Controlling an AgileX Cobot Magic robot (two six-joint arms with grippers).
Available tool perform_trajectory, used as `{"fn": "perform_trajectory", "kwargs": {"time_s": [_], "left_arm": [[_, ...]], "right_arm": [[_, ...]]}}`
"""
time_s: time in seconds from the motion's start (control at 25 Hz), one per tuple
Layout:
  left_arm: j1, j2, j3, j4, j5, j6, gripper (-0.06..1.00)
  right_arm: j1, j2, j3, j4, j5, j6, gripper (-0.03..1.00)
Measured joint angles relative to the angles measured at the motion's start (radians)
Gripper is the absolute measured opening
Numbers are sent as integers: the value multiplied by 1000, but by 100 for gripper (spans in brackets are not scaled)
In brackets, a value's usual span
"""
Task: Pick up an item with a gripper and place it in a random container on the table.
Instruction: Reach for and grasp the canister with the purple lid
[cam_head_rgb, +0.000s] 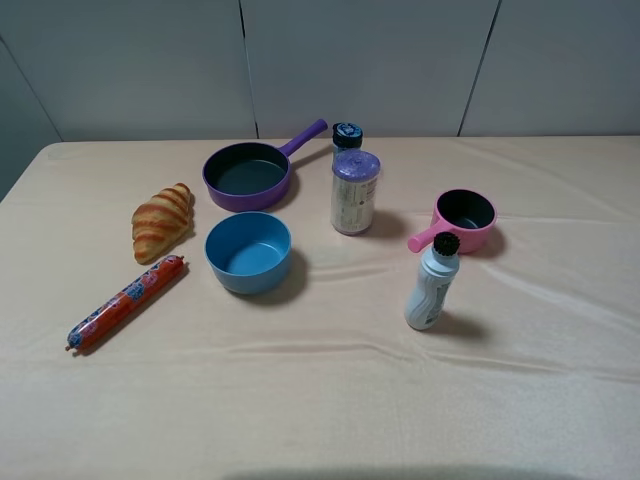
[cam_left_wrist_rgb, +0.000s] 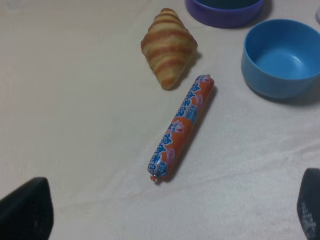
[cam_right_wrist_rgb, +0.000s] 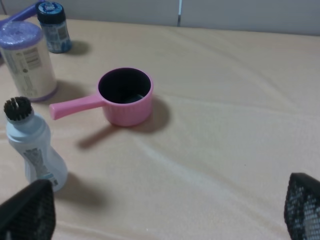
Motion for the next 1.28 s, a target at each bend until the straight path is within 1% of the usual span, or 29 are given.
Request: {"fn": "perform_trajectory", "kwargs": {"time_s": [1.28], "left_arm": [[0, 0, 0, 0, 0, 0, 99]], "right_arm": [[0, 0, 0, 0, 0, 0, 69]]}}
